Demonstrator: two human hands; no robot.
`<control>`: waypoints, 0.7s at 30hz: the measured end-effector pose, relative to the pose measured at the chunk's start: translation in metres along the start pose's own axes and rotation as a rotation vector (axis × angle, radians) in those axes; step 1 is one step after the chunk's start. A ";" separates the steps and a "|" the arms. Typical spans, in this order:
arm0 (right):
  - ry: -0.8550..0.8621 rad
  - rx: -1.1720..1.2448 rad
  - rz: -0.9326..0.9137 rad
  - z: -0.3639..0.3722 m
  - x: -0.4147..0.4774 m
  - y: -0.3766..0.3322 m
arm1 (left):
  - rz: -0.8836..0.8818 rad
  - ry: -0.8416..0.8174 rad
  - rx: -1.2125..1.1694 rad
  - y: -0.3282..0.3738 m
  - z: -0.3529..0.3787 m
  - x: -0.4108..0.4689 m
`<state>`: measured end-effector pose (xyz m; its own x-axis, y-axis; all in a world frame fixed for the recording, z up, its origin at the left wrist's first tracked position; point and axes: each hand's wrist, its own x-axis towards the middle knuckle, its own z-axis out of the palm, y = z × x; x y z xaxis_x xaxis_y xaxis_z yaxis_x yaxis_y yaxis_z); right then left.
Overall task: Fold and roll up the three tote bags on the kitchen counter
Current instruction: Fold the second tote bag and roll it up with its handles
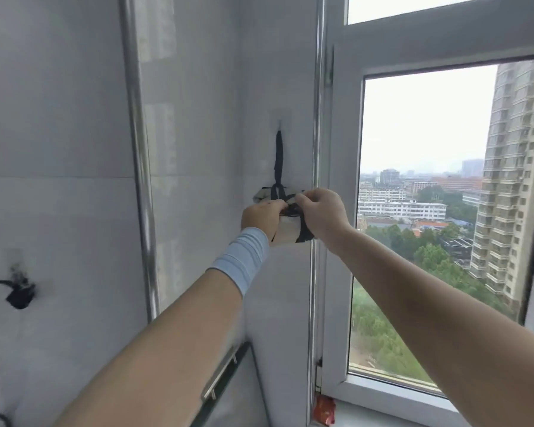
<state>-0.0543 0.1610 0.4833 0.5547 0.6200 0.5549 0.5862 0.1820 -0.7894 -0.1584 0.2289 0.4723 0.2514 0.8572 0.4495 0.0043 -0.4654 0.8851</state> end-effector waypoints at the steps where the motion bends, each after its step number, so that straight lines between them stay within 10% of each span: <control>1: 0.034 0.008 -0.029 0.001 0.009 -0.008 | 0.026 0.026 0.046 0.008 -0.002 0.009; 21: 0.188 -0.042 -0.094 0.021 0.154 -0.073 | 0.308 0.158 0.246 0.077 0.003 0.153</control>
<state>-0.0241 0.2592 0.6209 0.5947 0.4474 0.6680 0.6627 0.1976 -0.7224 -0.1163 0.3232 0.6083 0.1258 0.6845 0.7181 0.1884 -0.7272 0.6601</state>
